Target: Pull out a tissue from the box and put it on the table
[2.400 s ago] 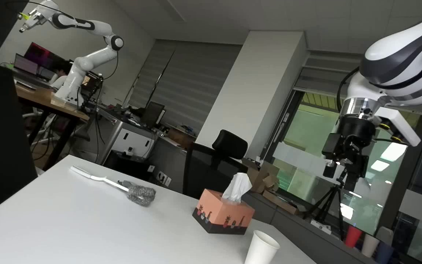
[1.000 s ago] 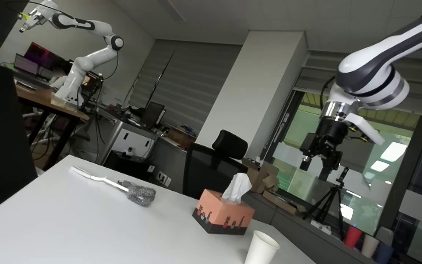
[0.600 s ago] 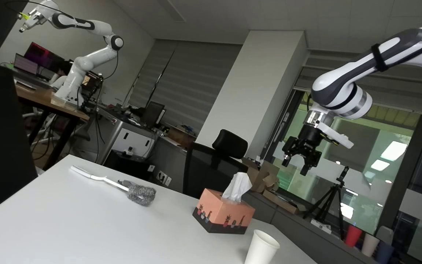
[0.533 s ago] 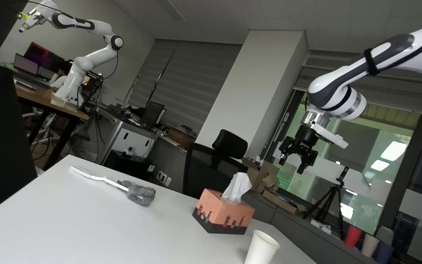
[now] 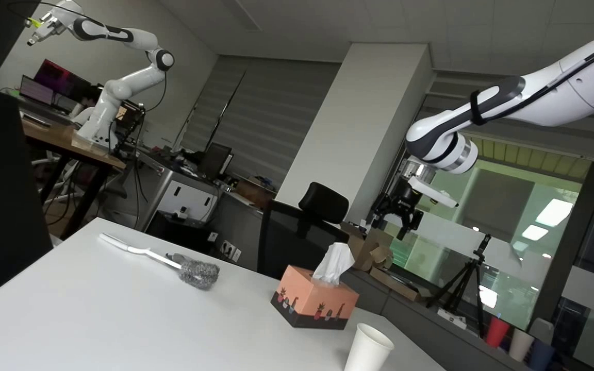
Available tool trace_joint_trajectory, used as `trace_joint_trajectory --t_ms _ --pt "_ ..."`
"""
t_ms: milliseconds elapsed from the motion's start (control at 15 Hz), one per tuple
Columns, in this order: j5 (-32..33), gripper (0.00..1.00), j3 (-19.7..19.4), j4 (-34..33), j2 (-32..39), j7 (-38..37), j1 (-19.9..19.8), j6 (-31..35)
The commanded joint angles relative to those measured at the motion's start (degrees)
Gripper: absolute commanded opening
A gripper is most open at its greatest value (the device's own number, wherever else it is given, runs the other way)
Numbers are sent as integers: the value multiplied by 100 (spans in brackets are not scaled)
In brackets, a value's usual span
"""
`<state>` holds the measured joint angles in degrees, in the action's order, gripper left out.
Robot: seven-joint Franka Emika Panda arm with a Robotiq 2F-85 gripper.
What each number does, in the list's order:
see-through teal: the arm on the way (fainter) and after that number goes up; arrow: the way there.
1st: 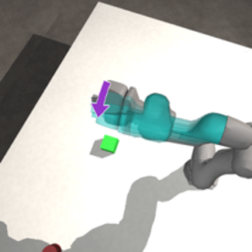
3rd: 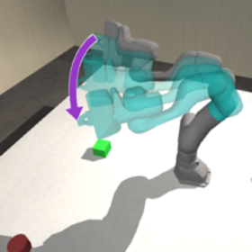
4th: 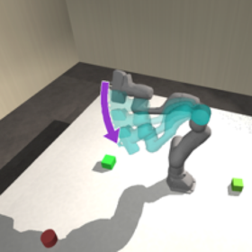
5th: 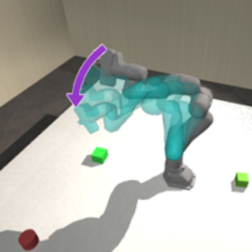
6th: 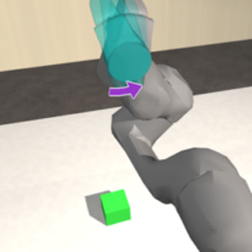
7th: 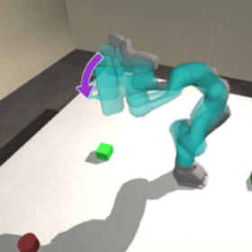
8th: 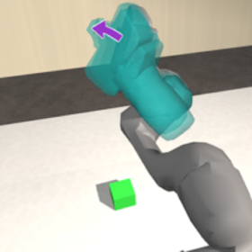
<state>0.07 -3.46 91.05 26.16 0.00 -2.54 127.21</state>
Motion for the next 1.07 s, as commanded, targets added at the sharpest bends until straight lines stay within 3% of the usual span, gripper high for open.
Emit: trace_joint_trajectory --t_ms 0,533,733,1000 --pt "17 100 33 -30 7 -9 -31 -23" --pt "42 100 4 -74 64 -113 -10 129" --pt "-41 100 -10 -444 428 -340 -8 175" --pt "-164 100 -72 -1068 1059 -1267 133 31"
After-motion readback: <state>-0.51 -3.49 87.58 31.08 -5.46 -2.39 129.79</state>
